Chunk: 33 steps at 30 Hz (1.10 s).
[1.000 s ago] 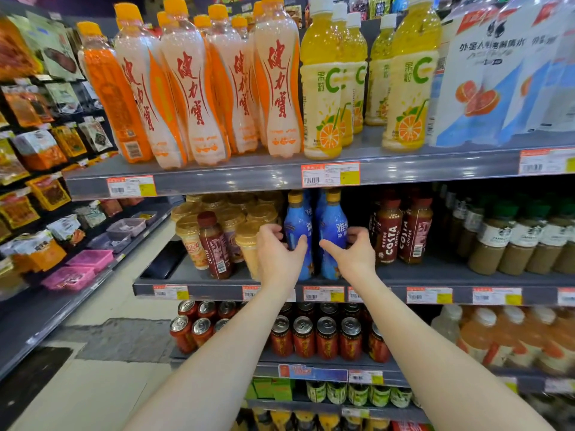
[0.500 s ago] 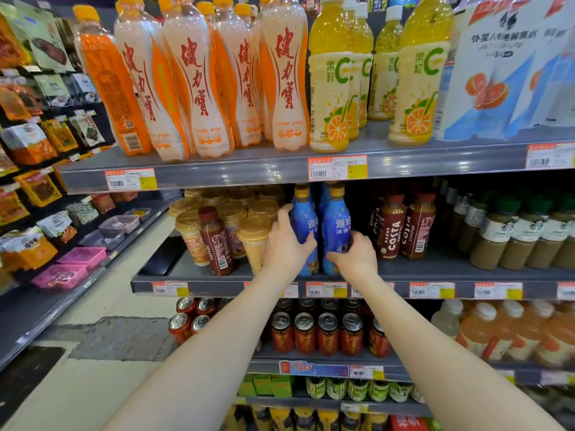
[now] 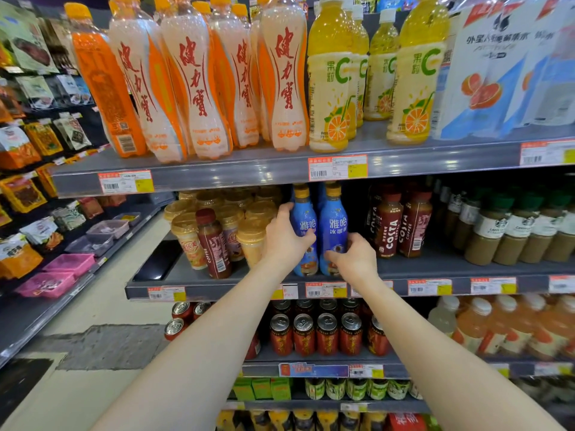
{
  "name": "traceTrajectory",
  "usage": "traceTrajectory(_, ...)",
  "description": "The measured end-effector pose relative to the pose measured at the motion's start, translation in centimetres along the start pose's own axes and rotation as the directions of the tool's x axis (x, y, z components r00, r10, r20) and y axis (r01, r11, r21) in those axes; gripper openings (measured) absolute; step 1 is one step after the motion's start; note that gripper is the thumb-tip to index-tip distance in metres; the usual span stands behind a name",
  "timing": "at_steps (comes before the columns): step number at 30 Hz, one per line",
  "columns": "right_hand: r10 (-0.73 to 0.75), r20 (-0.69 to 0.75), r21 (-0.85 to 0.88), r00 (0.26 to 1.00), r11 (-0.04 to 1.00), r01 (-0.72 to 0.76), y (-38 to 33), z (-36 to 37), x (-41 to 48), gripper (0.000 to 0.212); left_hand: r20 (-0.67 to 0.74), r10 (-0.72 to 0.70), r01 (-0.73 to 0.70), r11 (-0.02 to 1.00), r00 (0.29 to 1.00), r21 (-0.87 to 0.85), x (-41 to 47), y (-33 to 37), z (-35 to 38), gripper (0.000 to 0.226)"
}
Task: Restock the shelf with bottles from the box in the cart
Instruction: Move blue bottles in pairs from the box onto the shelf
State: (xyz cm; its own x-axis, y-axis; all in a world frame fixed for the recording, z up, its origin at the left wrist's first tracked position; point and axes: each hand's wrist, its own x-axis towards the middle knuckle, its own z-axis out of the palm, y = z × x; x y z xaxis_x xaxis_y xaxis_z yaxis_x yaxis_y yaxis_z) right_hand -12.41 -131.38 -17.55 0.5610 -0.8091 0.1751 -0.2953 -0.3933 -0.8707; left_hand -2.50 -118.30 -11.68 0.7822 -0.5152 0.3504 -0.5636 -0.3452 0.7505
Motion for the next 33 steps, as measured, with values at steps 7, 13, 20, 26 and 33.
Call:
traceTrajectory(7, -0.01, -0.005, 0.033, 1.0, 0.999, 0.01, -0.1, -0.1, -0.4, 0.061, 0.04, 0.019, -0.019, 1.0, 0.999, 0.002, 0.4, 0.3, -0.6, 0.083)
traceTrajectory(13, -0.015, 0.009, 0.126, 1.0, 0.992, 0.013, -0.3, -0.4, -0.9, 0.069, -0.048, -0.025, 0.028, 0.999, 0.999, 0.047, -0.2, 0.0, 0.3, 0.072)
traceTrajectory(20, -0.003, -0.016, 0.164, 1.0, 0.986, 0.006, -0.1, -0.2, -1.2, 0.068, -0.032, 0.005, -0.003, 0.998, 0.999, 0.064, -0.7, -0.9, 0.5, 0.076)
traceTrajectory(26, -0.001, -0.017, 0.165, 1.0, 0.986, 0.004, -0.1, -0.1, -1.3, 0.068, -0.052, 0.016, -0.01, 0.994, 0.999, 0.11, -1.0, -1.0, 0.9, 0.075)
traceTrajectory(33, -0.02, 0.011, 0.156, 1.0, 0.988, 0.018, 0.2, -0.3, -1.2, 0.068, -0.086, 0.027, -0.015, 0.99, 0.996, 0.14, -1.5, -1.3, 1.2, 0.072)
